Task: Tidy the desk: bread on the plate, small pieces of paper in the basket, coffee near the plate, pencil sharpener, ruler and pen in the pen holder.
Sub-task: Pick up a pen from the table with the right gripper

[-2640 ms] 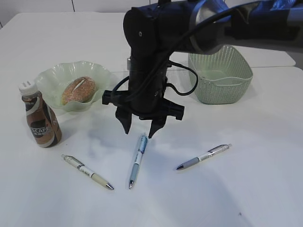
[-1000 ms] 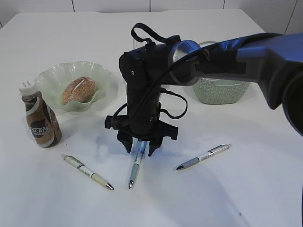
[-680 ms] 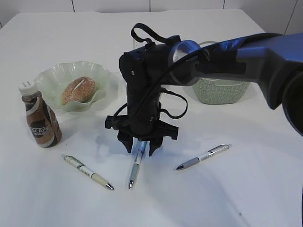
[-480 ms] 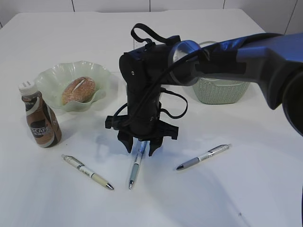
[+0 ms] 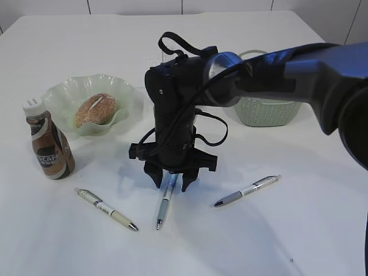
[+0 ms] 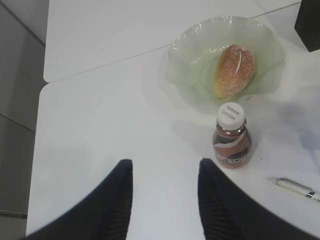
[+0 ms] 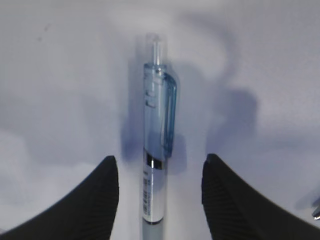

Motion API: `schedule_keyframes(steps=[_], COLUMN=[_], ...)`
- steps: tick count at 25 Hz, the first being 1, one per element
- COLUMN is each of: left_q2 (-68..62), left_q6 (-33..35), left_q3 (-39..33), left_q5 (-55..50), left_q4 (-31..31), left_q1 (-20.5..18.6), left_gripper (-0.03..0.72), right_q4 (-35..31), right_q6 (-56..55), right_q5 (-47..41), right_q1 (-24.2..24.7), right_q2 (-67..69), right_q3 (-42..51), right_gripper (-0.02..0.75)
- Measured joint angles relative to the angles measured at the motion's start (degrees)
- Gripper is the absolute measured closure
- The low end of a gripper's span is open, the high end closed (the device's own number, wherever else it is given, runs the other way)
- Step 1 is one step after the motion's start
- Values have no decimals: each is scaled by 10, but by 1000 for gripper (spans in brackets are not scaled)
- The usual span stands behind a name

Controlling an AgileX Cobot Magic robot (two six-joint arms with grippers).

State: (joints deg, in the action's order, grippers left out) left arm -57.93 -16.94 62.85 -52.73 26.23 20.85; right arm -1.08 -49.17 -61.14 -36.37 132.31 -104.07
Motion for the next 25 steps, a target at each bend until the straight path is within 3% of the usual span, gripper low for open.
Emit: schedule_keyframes(steps=[25], left_q2=[0], left_q6=[0], left_q3=[0], left_q5=[0], left_q4=[1], left_q1=[0], left_gripper=[386], right_q4=[0], right_q6=[0], right_q5=[-8], right_q1=[0], right_q2=[7], right_q3=[0], right_gripper=[314])
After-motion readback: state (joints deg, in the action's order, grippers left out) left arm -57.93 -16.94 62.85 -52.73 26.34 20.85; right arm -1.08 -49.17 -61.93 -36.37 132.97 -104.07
